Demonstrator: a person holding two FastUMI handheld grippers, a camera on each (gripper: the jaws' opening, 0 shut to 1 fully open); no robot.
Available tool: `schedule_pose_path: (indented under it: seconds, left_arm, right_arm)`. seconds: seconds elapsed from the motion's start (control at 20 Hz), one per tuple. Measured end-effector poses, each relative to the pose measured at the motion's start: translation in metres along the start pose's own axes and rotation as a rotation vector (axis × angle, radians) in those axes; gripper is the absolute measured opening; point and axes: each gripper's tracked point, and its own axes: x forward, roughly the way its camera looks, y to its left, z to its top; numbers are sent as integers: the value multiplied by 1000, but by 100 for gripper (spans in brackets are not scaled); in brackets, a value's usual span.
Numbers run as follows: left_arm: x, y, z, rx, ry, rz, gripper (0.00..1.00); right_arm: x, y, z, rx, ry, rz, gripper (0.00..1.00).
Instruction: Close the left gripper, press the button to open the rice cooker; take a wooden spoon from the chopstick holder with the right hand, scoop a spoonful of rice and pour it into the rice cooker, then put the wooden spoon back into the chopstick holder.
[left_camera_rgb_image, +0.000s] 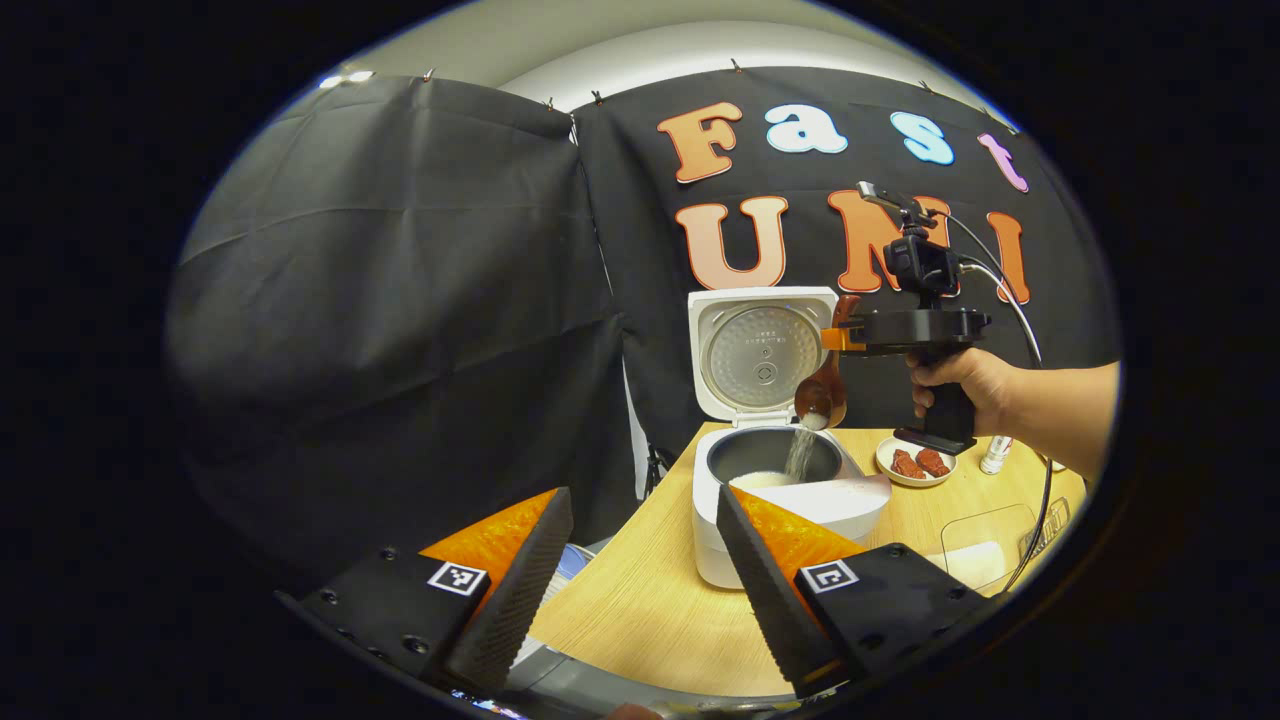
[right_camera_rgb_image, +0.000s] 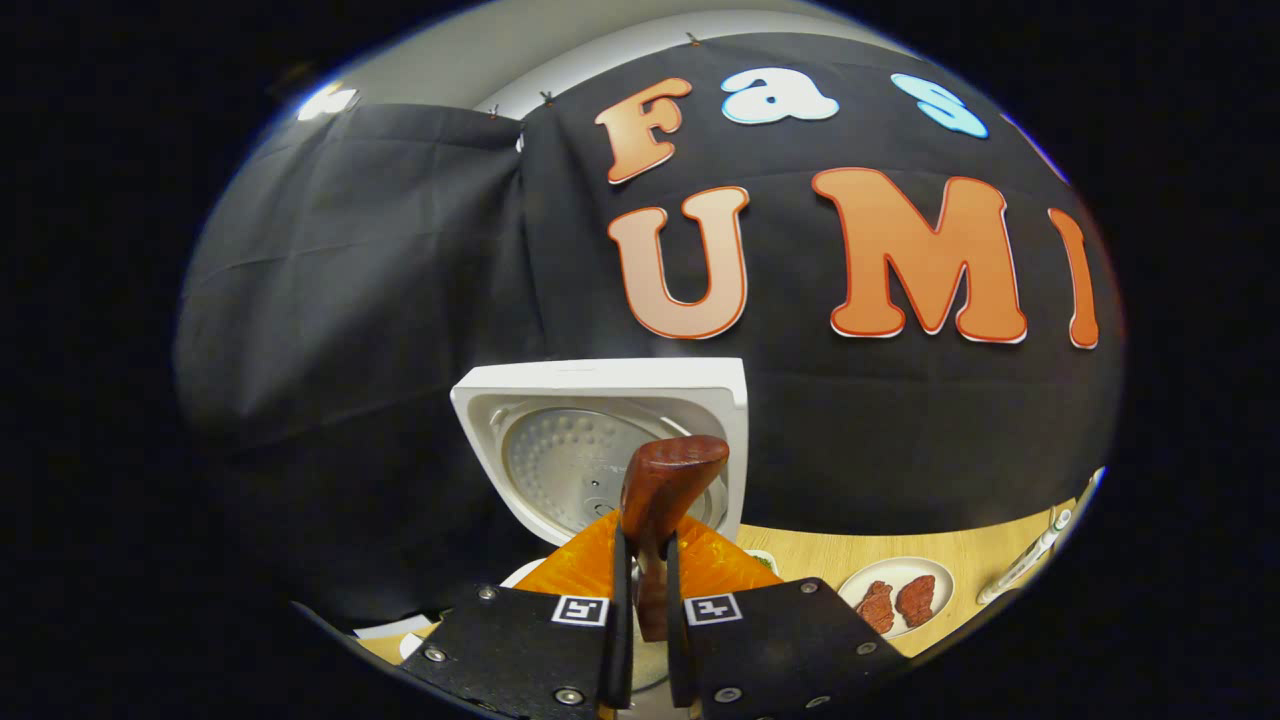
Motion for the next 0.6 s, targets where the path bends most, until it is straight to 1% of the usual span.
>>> schedule_pose_path:
  seconds: [0.15,0.2,0.3,0.6]
  left_arm:
    - [-1,1,-3,3,8,5,98]
    - [0,1,-5,4,11,6,96]
    - [-1,1,-6,5,16,8,98]
    - [-4,2,-10,14,17,20,98]
  right_arm:
    - [2,16,-6,-112,-2,26,13]
    - [1,21,-9,-149,-4,34,13]
    - [-1,30,-13,-221,-10,52,13]
    - [-14,49,-20,-389,-40,91,13]
